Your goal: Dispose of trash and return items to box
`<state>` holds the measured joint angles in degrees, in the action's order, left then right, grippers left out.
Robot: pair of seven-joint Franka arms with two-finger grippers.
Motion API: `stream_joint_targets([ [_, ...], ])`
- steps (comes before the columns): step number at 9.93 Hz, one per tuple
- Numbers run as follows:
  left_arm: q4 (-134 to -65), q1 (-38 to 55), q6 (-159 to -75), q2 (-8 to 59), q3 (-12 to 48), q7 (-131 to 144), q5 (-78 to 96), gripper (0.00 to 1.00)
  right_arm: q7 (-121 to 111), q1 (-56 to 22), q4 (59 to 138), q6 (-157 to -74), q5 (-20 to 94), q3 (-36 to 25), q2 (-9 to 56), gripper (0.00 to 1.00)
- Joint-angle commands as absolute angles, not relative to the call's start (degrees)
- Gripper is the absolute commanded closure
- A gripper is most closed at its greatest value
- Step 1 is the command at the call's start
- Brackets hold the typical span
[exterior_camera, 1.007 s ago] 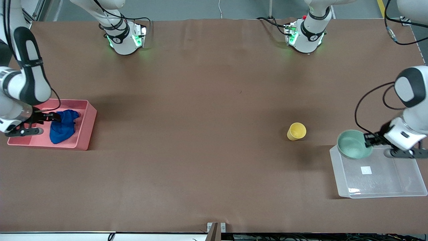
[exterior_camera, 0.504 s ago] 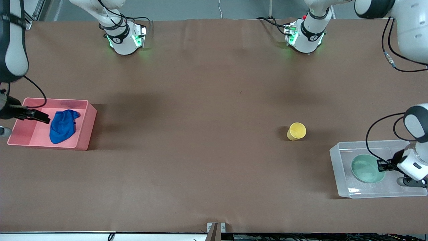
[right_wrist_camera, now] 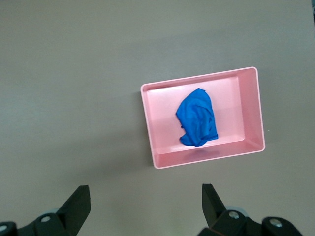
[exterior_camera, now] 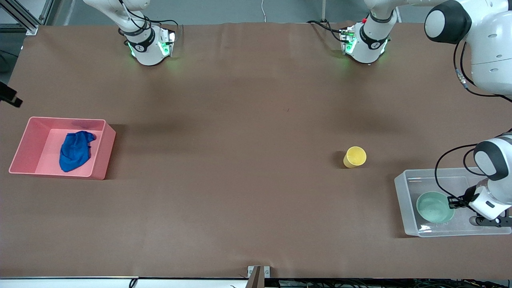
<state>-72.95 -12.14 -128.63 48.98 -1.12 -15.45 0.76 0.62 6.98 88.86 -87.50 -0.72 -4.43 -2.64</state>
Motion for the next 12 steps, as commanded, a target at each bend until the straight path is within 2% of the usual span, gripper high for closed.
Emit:
stream_joint_targets([
  [1, -72.5, -12.3, -129.6, 49.8, -1.1, -15.0, -0.3, 0.43, 1.3, 7.8, 88.4, -86.9, 1.1, -4.0, -1.8, 0.0],
  [3, -74.2, -11.8, -127.7, 44.8, -0.6, -15.3, -0.4, 0.14, 1.1, 7.5, 88.3, -86.7, 1.1, -4.1, -1.8, 0.0],
  [4, -76.7, -10.5, -125.1, 40.2, 0.3, -15.2, -0.4, 0.06, 0.9, 7.3, 87.5, -86.4, 1.0, -4.0, -1.8, 0.0],
  [6, -84.3, -6.0, -120.3, 30.8, 1.1, -14.4, -0.4, 0.05, 0.8, 7.3, 87.5, -85.3, 0.8, -3.9, -1.8, 0.0],
  [9, -102.6, 0.2, -120.6, 17.0, 2.6, -7.0, -0.4, 0.05, 1.1, 5.5, 86.7, -83.2, -1.0, -3.9, -1.8, 0.0],
  [12, -109.8, 0.7, -126.1, 17.7, 6.5, -2.6, -0.4, 0.05, 1.0, 5.6, 86.7, -83.2, -1.0, -4.0, -1.9, 0.0],
])
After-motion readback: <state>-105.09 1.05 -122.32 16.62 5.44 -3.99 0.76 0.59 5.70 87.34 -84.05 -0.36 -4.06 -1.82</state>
